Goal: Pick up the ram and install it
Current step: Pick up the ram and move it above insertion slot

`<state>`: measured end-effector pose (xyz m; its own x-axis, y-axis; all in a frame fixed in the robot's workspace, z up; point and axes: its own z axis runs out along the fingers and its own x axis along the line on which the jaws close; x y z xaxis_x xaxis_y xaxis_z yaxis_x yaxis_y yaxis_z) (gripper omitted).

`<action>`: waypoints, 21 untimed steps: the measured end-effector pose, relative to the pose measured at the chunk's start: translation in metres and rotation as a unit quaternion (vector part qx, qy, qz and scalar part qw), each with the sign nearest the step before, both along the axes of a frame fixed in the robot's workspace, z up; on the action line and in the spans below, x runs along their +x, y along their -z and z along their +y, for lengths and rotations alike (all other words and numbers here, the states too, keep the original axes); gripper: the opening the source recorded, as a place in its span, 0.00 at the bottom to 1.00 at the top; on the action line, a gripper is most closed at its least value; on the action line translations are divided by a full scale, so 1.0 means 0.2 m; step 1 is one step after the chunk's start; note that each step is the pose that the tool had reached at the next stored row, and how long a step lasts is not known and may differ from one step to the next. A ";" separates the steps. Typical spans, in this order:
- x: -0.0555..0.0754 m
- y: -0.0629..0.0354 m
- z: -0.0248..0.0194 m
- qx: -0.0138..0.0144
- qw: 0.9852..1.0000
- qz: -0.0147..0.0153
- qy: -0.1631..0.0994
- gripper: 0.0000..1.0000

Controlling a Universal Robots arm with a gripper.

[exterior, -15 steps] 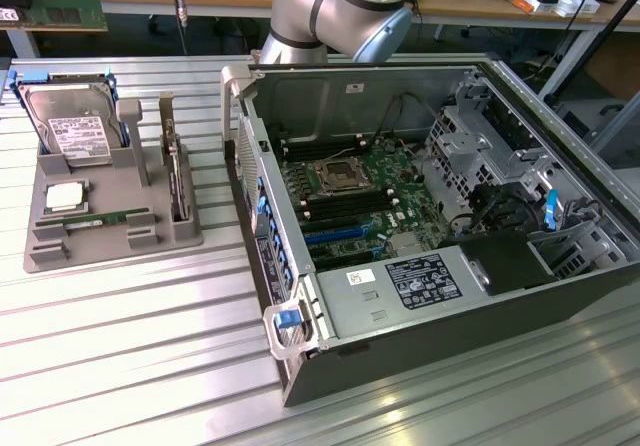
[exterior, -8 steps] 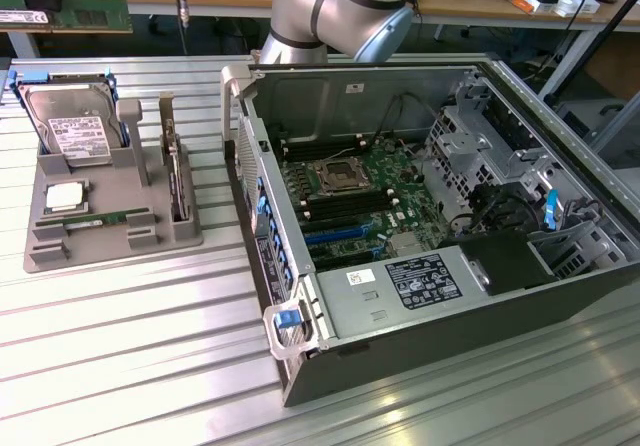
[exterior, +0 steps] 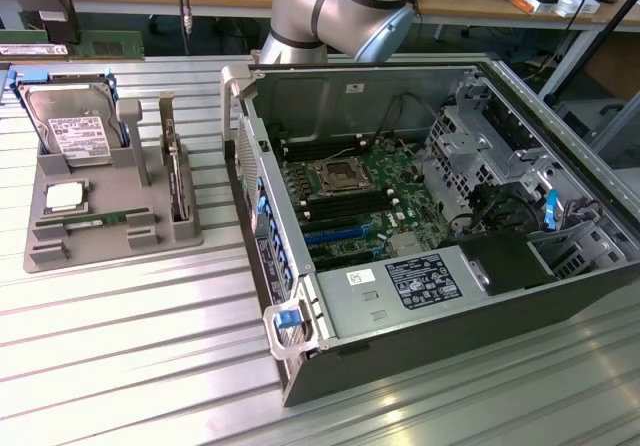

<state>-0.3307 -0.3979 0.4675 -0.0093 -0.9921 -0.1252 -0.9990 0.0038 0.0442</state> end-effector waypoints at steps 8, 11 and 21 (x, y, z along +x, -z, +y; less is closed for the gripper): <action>0.01 0.126 -0.005 0.000 1.000 0.000 0.000 0.12; 0.02 0.197 -0.006 0.000 1.000 0.000 0.000 0.12; 0.14 0.251 -0.006 0.000 1.000 0.000 0.000 0.12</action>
